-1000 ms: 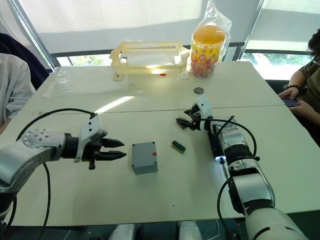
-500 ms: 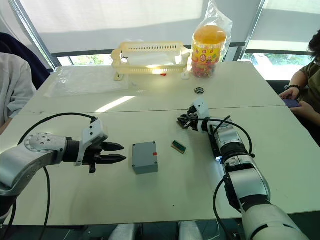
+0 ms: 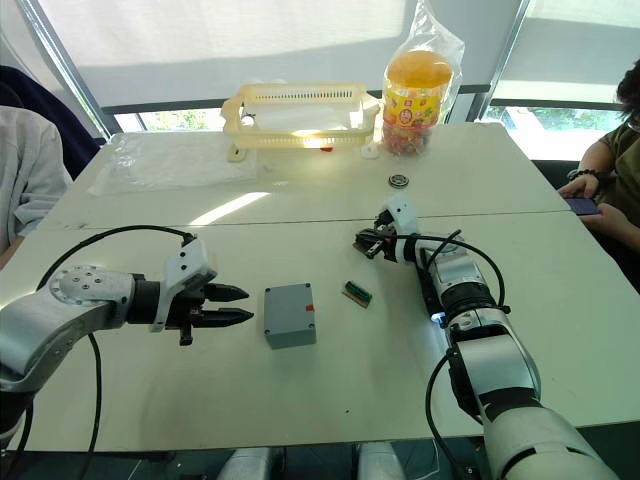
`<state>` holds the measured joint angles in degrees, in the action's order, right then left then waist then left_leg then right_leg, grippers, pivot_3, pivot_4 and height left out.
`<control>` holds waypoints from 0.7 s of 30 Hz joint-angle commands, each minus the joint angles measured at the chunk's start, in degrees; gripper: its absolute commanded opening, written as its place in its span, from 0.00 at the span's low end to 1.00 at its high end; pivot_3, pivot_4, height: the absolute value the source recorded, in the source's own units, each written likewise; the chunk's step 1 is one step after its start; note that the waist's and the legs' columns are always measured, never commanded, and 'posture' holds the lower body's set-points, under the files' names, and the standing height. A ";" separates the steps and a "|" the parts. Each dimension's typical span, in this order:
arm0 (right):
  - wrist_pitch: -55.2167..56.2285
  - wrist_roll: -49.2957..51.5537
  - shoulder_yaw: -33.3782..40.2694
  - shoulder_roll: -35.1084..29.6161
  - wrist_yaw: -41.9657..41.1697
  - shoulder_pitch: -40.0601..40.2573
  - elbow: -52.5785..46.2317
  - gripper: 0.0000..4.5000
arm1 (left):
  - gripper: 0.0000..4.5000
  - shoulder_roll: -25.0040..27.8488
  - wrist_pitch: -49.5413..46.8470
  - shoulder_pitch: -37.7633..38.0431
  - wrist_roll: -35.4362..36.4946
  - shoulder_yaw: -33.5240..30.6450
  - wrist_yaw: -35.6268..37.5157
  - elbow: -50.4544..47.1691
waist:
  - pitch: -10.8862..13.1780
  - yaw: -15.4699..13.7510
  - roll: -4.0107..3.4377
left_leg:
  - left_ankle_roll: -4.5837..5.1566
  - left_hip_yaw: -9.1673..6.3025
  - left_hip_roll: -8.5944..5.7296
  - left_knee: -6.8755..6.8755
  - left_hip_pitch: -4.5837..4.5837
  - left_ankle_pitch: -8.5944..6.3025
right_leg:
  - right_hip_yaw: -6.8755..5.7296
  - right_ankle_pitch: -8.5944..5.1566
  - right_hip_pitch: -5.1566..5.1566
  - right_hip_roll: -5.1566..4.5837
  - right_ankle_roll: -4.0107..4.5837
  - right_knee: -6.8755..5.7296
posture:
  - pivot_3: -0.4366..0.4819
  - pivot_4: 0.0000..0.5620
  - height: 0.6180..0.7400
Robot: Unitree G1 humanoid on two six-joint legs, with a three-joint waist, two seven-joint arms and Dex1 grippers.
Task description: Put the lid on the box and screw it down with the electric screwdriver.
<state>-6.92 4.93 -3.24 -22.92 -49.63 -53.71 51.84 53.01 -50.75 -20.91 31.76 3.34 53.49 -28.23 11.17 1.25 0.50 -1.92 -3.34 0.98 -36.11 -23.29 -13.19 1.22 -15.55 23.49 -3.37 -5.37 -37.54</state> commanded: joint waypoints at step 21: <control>-11.07 2.35 0.15 -1.42 -2.65 8.91 -18.63 0.02 | 0.42 -0.37 2.63 0.24 -1.47 1.39 0.31 -0.27 | -0.01 -0.05 0.00 | 0.00 0.01 0.00 0.00 0.01 0.00 | 0.00 0.00 0.01 0.00 0.00 -0.02 | 0.48 0.27 1.00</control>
<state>-18.38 7.36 -3.17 -23.80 -52.35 -44.30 35.64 52.69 -49.07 -20.36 30.47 5.43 53.71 -27.62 11.16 1.20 0.50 -1.92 -3.34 0.98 -36.12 -23.28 -13.19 1.22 -15.55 23.50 -3.37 -5.37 -37.56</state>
